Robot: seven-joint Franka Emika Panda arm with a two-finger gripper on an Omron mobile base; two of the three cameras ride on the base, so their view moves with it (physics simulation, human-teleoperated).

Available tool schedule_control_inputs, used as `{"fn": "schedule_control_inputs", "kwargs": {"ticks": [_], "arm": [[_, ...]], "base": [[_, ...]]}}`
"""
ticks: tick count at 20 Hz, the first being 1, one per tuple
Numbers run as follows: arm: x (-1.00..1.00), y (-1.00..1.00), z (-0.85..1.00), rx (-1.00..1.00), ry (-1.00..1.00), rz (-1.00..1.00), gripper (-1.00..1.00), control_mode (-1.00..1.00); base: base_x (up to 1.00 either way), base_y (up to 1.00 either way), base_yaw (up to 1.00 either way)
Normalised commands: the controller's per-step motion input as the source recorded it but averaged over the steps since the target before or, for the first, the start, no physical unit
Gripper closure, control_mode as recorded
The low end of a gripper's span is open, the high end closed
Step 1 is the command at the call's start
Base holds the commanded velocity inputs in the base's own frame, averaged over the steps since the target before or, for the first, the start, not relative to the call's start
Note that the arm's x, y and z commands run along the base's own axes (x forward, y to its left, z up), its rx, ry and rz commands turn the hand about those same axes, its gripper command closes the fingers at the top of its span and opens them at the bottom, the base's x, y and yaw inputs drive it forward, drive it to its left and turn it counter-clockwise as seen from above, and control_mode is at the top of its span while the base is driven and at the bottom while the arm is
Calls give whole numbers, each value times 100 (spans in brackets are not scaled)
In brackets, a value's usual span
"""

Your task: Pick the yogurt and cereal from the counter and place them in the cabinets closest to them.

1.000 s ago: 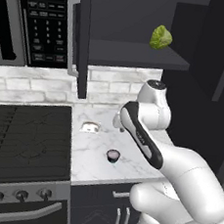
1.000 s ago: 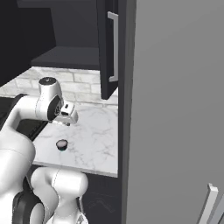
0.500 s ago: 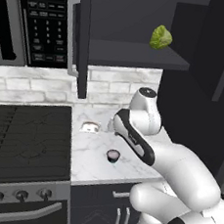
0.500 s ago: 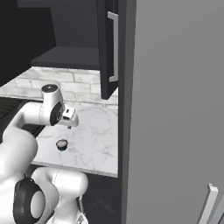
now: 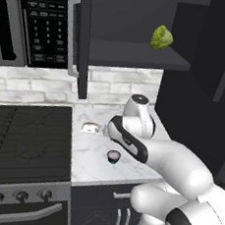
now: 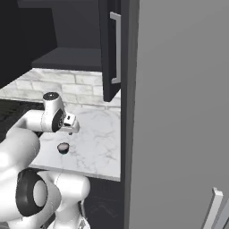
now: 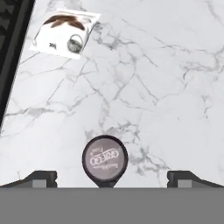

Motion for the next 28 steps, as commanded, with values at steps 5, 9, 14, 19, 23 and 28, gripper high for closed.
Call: {"fn": "schedule_control_inputs", "kwargs": {"ticks": [5,9,14,19,23,28], "arm": [[0,9,-40,0,0,0,-100,-100],[0,8,-38,0,0,1,-100,-100],[0,9,-37,0,0,0,-100,-100],[7,8,-37,0,0,0,-100,-100],[6,5,-38,0,0,0,-100,-100],[5,1,-37,0,0,0,-100,-100]], "base": [[0,0,0],[0,0,0],[0,0,0],[0,0,0],[0,0,0],[0,0,0]]}}
